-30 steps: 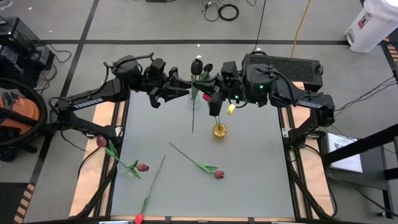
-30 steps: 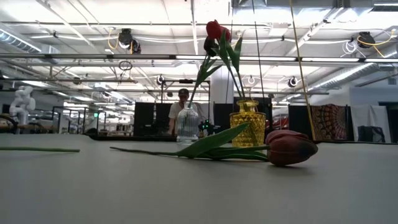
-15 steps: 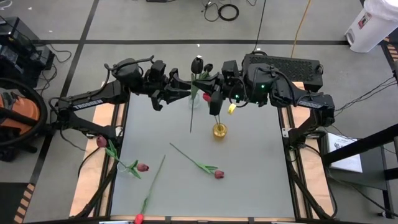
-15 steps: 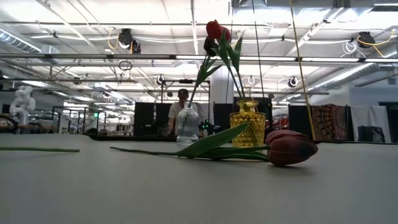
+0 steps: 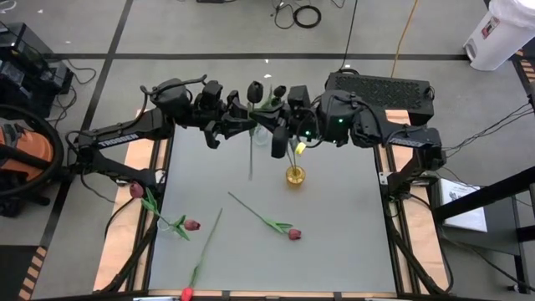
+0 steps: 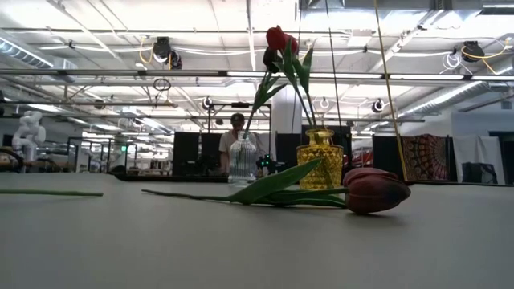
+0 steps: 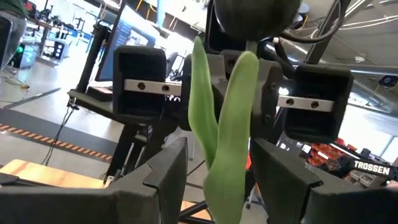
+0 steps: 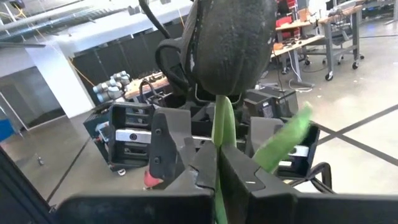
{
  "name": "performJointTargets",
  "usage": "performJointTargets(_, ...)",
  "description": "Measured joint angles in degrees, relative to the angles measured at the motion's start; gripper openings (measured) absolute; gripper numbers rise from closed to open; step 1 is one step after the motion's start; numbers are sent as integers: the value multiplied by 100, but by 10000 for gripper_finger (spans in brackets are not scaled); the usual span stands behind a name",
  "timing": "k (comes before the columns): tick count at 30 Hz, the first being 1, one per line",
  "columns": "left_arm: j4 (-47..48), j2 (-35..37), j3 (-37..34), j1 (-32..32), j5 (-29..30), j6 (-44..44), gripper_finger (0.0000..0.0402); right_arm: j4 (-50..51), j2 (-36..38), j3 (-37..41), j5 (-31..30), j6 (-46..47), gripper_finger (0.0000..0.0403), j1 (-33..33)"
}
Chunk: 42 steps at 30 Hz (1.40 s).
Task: Sort flowers into vase by color
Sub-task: Put the black tulip into the top transparent vase
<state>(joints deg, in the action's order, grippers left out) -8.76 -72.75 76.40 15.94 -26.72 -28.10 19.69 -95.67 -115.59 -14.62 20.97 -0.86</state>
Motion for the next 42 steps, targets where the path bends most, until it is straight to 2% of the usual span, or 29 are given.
performJointTargets(19,33,0,0,-70,2,50,177,-147,-9,0,-5,-68,0,0)
performJointTargets(23,33,0,0,-67,2,50,145,-116,12,0,-5,-70,0,0)
performJointTargets(32,29,2,0,-55,-1,228,18,-49,17,0,-29,-91,0,4)
performJointTargets(42,43,2,0,-59,-15,356,8,-40,19,0,-18,-90,0,2)
